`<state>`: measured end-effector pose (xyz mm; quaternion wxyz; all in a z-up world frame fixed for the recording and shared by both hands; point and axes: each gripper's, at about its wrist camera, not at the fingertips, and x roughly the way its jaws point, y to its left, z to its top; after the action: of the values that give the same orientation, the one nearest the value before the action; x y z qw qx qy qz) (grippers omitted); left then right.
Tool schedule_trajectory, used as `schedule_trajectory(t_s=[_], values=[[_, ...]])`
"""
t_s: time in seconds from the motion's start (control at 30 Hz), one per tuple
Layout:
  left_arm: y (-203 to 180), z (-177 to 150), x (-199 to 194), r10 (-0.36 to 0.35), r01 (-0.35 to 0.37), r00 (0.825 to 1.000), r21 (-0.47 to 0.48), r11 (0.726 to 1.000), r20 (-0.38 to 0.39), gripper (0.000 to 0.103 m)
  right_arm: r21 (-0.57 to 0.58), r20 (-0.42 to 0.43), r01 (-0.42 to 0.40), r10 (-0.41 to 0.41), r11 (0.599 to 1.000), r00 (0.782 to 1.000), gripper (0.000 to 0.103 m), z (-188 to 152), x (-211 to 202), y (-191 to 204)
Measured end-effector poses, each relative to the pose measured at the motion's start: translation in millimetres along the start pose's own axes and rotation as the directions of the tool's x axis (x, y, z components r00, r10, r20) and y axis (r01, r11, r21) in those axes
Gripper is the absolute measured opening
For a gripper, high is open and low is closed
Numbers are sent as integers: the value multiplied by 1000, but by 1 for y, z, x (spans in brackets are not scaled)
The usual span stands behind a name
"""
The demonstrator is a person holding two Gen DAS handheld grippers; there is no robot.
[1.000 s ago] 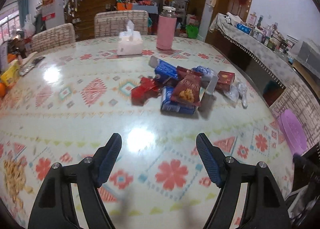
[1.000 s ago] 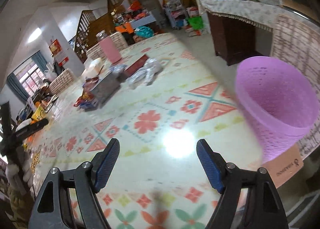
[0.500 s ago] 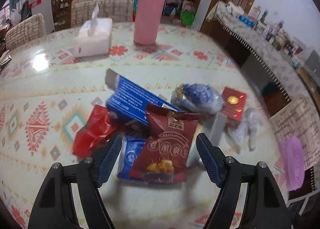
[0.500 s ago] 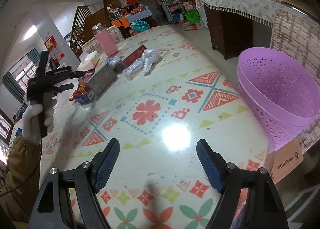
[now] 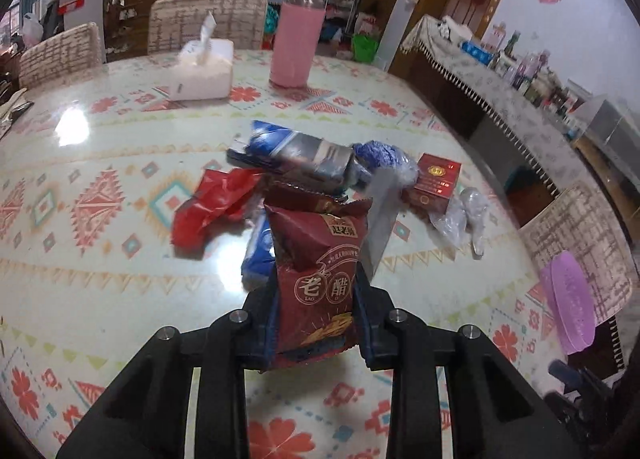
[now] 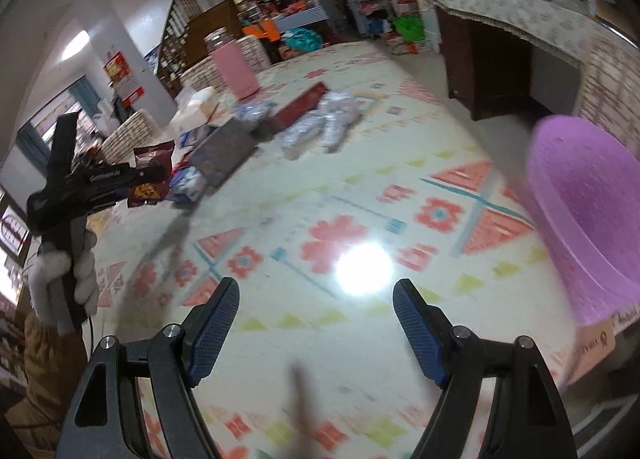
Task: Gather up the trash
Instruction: 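Grasp the red snack bag with the left gripper while right gripper grasps the flat blue box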
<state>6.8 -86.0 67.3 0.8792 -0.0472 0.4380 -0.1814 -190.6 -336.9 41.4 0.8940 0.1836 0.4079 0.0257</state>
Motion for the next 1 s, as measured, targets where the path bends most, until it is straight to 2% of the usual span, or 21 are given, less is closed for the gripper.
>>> schedule_trajectory(t_s=[0.1, 0.27, 0.4, 0.57, 0.63, 0.7, 0.8, 1.0], values=[[10, -2, -7, 17, -17, 999, 2, 1000, 40, 30, -37, -15, -24, 24, 999, 1000, 83, 16, 18, 23], [36, -1, -3, -41, 43, 999, -65, 997, 27, 30, -53, -72, -83, 79, 995, 994, 83, 48, 62, 58], [54, -3, 0, -1, 5, 1000, -104, 995, 30, 30, -16, -110, -101, 98, 995, 989, 85, 89, 110, 79], [66, -1, -2, -16, 22, 999, -146, 989, 45, 30, 68, -144, -64, 73, 996, 987, 86, 126, 163, 88], [67, -1, -2, -20, 26, 999, -148, 989, 45, 30, 68, -153, -10, 20, 998, 988, 86, 136, 183, 92], [68, -1, -1, -27, 33, 999, -149, 988, 42, 30, 72, -163, 25, -13, 997, 987, 86, 142, 193, 93], [67, -2, 0, -29, 35, 999, -148, 988, 36, 30, 93, -166, 35, -19, 995, 986, 86, 147, 203, 95], [67, -1, 1, -23, 28, 999, -147, 989, 32, 30, 35, -162, 80, -73, 996, 984, 86, 151, 217, 120]])
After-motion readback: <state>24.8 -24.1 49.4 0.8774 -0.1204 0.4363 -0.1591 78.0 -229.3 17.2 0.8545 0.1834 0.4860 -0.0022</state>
